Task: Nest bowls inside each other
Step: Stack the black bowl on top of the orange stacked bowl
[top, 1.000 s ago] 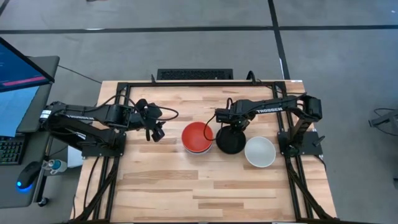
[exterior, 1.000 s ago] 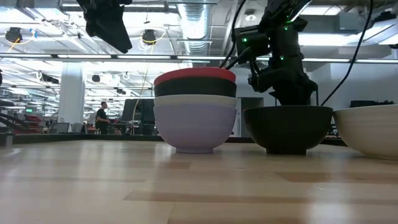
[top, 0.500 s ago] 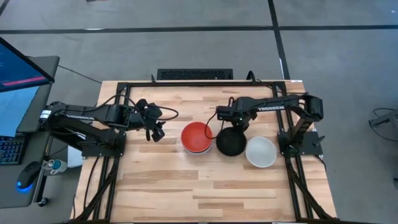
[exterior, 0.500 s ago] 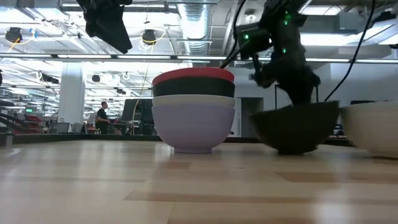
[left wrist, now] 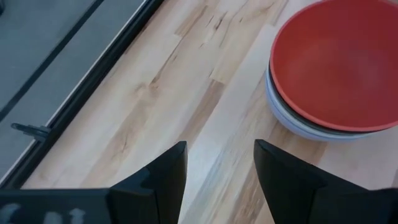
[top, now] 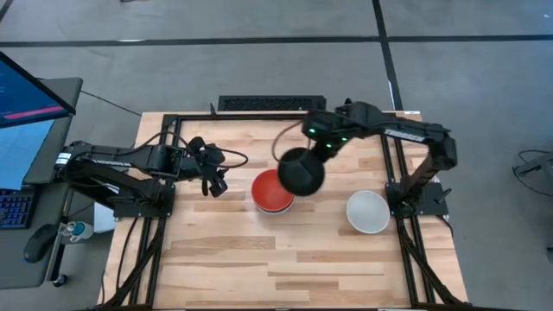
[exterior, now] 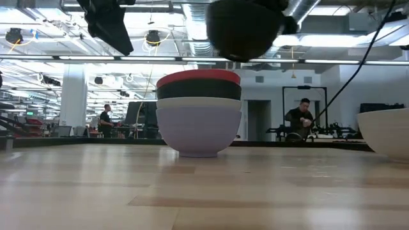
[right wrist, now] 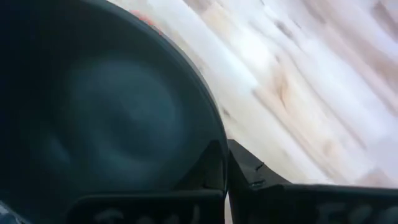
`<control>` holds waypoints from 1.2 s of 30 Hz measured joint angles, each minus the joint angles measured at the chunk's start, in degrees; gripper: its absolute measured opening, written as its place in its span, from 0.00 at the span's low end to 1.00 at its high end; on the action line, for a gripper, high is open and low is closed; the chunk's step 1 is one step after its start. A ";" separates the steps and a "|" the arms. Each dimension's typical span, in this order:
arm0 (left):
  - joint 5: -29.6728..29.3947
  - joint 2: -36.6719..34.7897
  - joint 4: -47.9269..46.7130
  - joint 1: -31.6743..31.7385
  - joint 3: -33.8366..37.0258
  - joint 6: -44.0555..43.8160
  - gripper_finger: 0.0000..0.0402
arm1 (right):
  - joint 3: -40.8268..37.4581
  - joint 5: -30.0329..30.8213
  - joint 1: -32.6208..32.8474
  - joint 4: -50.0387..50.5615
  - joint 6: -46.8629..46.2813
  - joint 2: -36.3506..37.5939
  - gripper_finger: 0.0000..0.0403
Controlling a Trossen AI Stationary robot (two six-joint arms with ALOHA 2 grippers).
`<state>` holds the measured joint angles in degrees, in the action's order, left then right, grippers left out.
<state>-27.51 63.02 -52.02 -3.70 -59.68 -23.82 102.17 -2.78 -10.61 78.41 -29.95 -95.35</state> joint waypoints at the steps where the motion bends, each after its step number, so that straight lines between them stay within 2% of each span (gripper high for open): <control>1: -0.02 0.00 0.01 0.00 0.00 0.05 0.45 | 2.47 0.13 -0.01 0.48 0.40 -1.90 0.03; 6: -0.22 0.00 -0.90 0.00 0.00 0.03 0.45 | 11.24 0.00 0.19 3.57 3.42 -11.56 0.06; 13: -2.03 -0.02 -6.72 0.02 0.00 -2.32 0.45 | 15.37 -3.21 2.02 2.54 6.00 -18.15 0.04; 19: -2.79 -0.02 -6.90 0.00 0.00 -1.79 0.45 | 14.94 -5.28 3.19 1.53 6.52 -20.47 0.07; 22: -2.95 -0.02 -6.81 0.00 0.00 -0.85 0.45 | 13.69 -5.95 3.52 -3.87 6.51 -20.24 0.06; 28: -2.93 -0.03 -6.77 0.00 0.00 -0.71 0.45 | 13.42 -4.87 1.94 -4.88 6.46 -20.33 0.04; 36: -2.93 -0.02 -6.57 0.00 0.00 -0.74 0.45 | 6.52 -7.00 1.64 -8.96 5.99 -20.29 0.07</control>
<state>-30.44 63.00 -58.59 -3.70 -59.68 -24.56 108.69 -9.78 -8.97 69.46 -23.95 -115.63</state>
